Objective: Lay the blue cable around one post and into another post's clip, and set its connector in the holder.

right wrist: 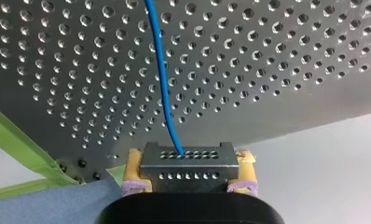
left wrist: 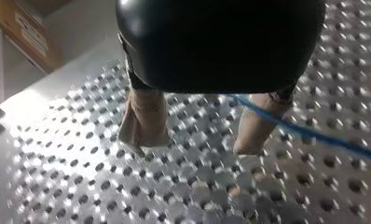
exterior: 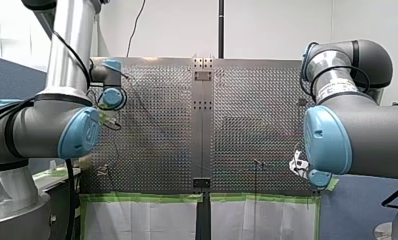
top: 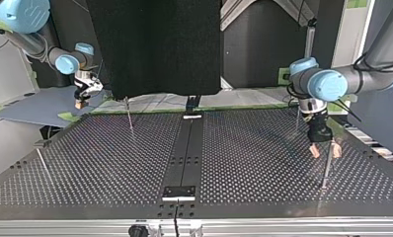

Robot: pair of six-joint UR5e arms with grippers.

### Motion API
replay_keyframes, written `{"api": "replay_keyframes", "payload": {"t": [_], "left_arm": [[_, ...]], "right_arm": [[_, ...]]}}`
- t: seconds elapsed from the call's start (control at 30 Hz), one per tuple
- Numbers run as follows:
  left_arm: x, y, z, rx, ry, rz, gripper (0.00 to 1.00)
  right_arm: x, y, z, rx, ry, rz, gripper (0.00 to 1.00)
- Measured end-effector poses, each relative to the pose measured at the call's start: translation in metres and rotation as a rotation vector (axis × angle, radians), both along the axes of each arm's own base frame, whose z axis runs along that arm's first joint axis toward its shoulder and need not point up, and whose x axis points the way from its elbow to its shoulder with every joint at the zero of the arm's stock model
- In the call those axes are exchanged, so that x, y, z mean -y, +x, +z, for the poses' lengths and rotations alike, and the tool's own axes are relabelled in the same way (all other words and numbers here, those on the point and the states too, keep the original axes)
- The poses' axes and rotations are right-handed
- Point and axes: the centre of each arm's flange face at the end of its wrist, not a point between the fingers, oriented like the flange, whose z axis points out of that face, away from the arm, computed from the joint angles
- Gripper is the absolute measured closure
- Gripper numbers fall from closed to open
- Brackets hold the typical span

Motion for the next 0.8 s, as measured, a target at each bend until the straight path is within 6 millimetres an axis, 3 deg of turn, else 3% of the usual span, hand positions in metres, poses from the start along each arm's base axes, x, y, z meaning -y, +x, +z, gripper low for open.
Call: {"api": "replay_keyframes", "payload": {"t": [0.17,0.37,0.63,0.8], "left_arm": [[-0.002,0.001,-0.003,-0.007,0.007,0.003,0.0],[-0.002,0.002,-0.003,-0.009,0.008,-0.003,0.0],[0.002,0.001,-0.003,-0.011,0.009,-0.011,0.0],[0.004,0.001,-0.004,-0.014,0.013,-0.013,0.0]], "right_arm": [[0.0,0.0,0.002,-0.017,0.0,-0.001,0.93],[-0.001,0.004,0.02,-0.033,-0.016,0.005,0.93],[-0.016,0.014,0.052,-0.044,-0.063,-0.012,0.93],[-0.036,0.035,0.069,-0.047,-0.069,-0.017,0.93]]}}
